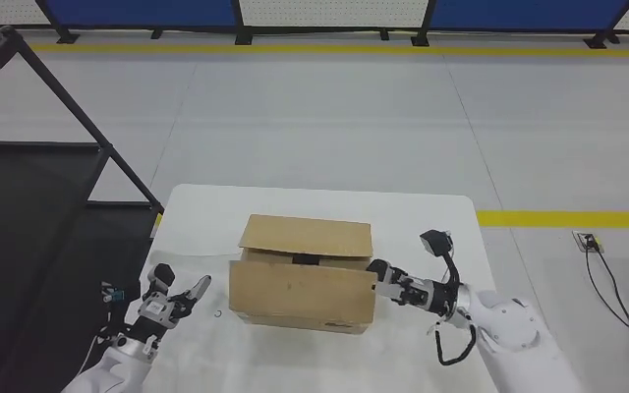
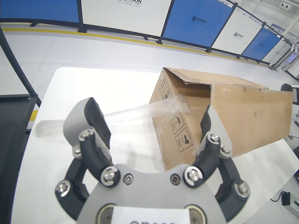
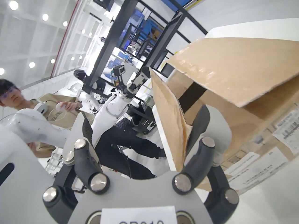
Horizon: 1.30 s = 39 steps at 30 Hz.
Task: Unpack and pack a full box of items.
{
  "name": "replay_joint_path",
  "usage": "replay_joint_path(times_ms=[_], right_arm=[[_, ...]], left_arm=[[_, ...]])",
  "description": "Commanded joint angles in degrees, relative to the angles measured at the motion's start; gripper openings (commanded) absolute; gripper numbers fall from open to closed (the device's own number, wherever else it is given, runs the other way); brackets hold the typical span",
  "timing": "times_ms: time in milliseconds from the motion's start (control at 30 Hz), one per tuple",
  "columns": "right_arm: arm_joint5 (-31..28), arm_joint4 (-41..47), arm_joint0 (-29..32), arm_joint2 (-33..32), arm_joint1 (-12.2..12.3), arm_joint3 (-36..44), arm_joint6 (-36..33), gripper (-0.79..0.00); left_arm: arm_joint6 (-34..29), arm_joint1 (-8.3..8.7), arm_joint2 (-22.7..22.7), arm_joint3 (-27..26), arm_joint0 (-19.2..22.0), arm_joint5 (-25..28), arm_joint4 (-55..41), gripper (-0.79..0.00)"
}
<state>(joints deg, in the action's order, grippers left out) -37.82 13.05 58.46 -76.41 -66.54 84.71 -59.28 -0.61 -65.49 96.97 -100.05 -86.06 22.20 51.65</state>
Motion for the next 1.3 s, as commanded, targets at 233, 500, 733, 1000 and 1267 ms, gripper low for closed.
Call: replay_joint_path(times_ms=[233, 500, 733, 1000, 1267], right_arm=[[0.2, 4.8, 5.6, -1.7, 3.0, 10.7, -7.4, 0.000], [-0.7, 0.3, 8.2, 0.7, 6.2, 13.9, -6.5, 0.000], [-1.4, -1.2, 7.8, 3.9, 8.8, 13.9, -5.7, 0.000], [-4.2, 0.0, 7.0, 6.1, 11.5, 13.4, -3.0, 0.000], [-7.2, 3.3, 7.4, 5.9, 13.2, 13.1, 0.0, 0.000]], left_arm=[[-2.1, 0.09, -1.0, -1.2, 0.8, 2.7, -1.0, 0.000], [-3.2, 1.24, 1.6, -0.8, -1.0, 16.3, 3.5, 0.000], [-7.9, 2.29, 3.0, 0.9, -1.5, 24.6, 5.7, 0.000], [-8.4, 2.49, 1.0, 1.6, -0.8, 22.1, 10.7, 0.000], [-5.0, 2.32, -3.0, 2.3, -0.5, 19.2, 16.3, 0.000]])
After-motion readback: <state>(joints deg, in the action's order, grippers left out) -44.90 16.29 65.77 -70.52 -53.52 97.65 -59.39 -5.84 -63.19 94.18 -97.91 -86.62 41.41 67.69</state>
